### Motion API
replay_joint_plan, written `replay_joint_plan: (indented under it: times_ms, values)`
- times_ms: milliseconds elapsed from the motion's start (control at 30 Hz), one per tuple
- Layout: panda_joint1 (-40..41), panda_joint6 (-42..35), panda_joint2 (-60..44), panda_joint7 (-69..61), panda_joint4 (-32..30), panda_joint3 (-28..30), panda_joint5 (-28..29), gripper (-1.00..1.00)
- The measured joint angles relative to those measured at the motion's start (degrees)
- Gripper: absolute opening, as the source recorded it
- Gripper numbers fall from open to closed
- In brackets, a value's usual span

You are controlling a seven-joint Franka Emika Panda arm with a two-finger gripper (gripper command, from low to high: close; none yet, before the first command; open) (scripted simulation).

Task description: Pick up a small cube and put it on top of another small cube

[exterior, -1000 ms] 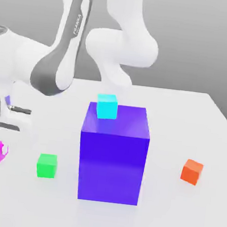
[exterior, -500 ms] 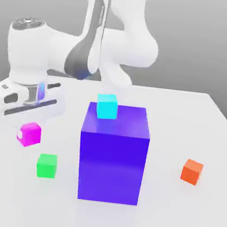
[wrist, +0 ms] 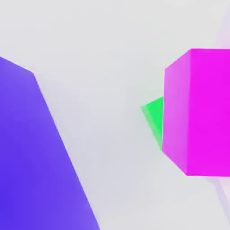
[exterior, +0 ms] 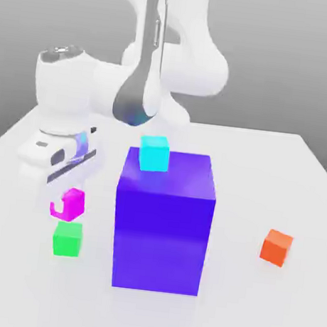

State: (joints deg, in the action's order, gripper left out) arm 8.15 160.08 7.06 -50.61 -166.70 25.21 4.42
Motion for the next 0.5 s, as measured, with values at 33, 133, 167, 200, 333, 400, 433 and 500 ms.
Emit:
replay_joint_plan:
  times_ms: [33,133,167,200,333,400,433,500]
  values:
    - [-0.31,0.55,-0.62,-0.51,0.02,0.11,-0.75,-1.0]
    - [-1.13,2.17,-2.5,-2.06,0.09,0.29,-3.02,-1.0]
    - [-1.34,2.7,-3.13,-2.59,0.11,0.27,-3.79,-1.0]
    - [-1.74,3.21,-3.75,-3.03,0.14,0.51,-4.44,-1.0]
    - [-1.98,5.29,-6.19,-5.22,0.23,0.16,-7.52,-1.0]
    - [-2.76,6.31,-7.37,-6.24,0.28,-0.17,-8.93,-1.0]
    - [-3.45,6.81,-7.95,-6.74,0.3,-0.13,-9.61,-1.0]
    - [-3.22,7.8,-9.07,-7.74,0.35,0.02,-10.95,-1.0]
